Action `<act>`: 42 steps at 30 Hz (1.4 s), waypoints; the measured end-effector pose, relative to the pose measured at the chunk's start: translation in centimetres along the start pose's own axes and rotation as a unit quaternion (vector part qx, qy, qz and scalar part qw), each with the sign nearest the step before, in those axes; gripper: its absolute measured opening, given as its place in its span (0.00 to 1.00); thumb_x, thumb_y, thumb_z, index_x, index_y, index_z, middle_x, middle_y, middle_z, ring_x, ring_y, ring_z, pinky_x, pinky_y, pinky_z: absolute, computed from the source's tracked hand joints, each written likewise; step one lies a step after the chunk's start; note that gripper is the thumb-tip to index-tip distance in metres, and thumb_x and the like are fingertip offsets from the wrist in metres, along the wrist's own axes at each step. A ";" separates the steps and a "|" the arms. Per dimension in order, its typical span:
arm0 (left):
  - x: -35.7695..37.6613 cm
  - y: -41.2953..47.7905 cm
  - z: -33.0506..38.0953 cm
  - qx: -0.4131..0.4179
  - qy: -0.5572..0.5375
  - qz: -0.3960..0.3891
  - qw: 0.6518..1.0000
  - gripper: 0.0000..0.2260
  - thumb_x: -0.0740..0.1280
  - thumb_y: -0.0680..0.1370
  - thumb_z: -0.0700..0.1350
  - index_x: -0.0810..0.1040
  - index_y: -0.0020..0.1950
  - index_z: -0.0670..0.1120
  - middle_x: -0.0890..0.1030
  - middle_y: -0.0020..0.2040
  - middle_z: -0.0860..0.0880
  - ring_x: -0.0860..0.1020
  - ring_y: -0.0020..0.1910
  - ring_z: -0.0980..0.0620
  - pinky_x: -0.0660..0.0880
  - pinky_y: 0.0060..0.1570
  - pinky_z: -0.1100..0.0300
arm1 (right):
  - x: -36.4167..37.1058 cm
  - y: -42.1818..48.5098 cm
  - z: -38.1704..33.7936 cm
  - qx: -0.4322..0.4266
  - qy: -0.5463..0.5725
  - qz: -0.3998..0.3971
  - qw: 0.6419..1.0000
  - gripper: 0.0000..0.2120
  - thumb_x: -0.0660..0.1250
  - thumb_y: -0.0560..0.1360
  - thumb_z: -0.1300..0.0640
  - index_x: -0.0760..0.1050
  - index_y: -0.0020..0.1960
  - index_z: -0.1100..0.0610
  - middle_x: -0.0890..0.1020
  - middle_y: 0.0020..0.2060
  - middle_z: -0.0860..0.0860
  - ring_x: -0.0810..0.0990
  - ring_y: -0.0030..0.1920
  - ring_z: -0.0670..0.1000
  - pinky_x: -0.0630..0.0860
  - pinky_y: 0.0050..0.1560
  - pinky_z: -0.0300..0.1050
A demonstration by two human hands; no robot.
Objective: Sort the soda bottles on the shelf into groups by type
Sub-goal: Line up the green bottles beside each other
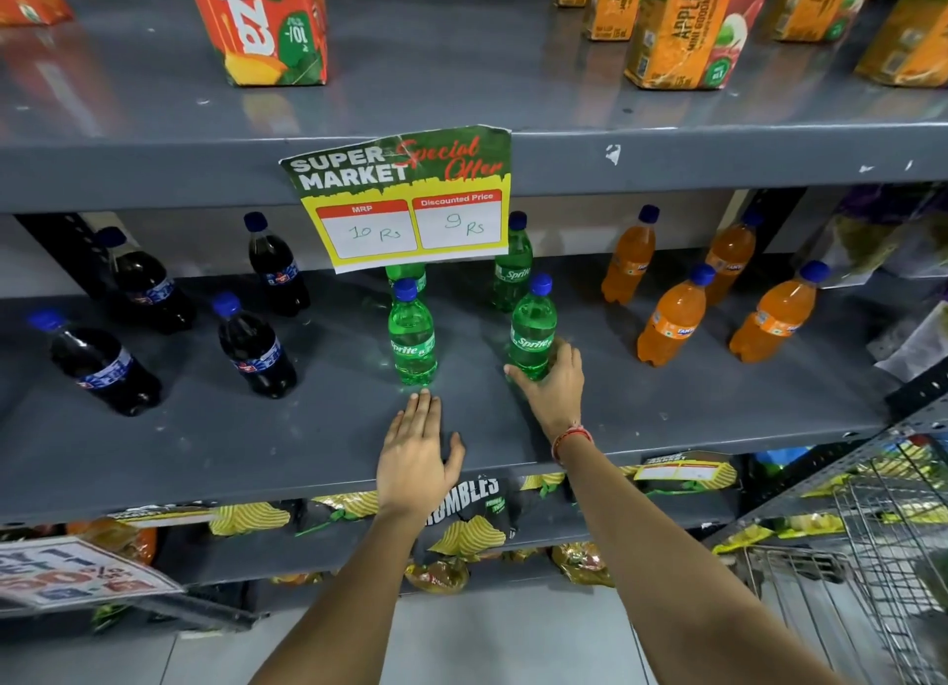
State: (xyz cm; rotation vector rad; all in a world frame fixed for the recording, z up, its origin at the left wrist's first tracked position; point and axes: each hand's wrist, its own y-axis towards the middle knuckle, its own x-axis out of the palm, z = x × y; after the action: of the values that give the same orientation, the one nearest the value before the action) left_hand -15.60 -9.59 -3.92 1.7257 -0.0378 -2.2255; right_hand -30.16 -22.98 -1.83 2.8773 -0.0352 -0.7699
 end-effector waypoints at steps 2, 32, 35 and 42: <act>0.0 0.0 0.0 -0.002 0.006 -0.001 1.000 0.26 0.55 0.77 0.52 0.65 0.70 0.38 0.66 0.72 0.40 0.62 0.72 0.45 0.58 0.70 0.51 | 0.2 0.2 0.1 -0.006 -0.013 -0.003 1.000 0.26 0.77 0.65 0.56 0.71 0.57 0.65 0.76 0.52 0.61 0.74 0.54 0.59 0.62 0.47 0.32; -1.7 -1.4 -5.1 0.003 0.017 0.013 1.000 0.23 0.59 0.78 0.50 0.67 0.68 0.38 0.71 0.69 0.39 0.68 0.69 0.44 0.63 0.68 0.50 | 8.4 -3.6 -6.6 -0.045 0.026 -0.151 0.987 0.39 0.77 0.64 0.48 0.64 0.68 0.62 0.74 0.60 0.58 0.73 0.62 0.57 0.71 0.63 0.52; -1.8 -1.4 -5.2 0.004 0.007 0.013 1.000 0.23 0.58 0.78 0.50 0.67 0.69 0.38 0.70 0.69 0.40 0.67 0.70 0.45 0.61 0.69 0.50 | 9.1 -3.2 -6.5 -0.054 0.025 -0.132 0.989 0.30 0.77 0.65 0.51 0.70 0.60 0.63 0.78 0.54 0.59 0.75 0.58 0.58 0.73 0.58 0.53; -1.7 -1.5 -5.2 0.005 0.004 0.025 1.000 0.23 0.57 0.77 0.51 0.68 0.68 0.39 0.71 0.69 0.41 0.67 0.69 0.46 0.62 0.68 0.51 | 9.7 -3.6 -6.2 -0.079 0.040 -0.110 0.990 0.22 0.75 0.66 0.55 0.74 0.55 0.62 0.78 0.48 0.58 0.76 0.53 0.57 0.76 0.54 0.57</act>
State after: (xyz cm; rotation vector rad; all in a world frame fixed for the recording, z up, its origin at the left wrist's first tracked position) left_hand -10.64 -6.80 -4.06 1.7204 -0.0882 -2.1852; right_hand -18.78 -19.15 -1.91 2.7856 0.3429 -0.6575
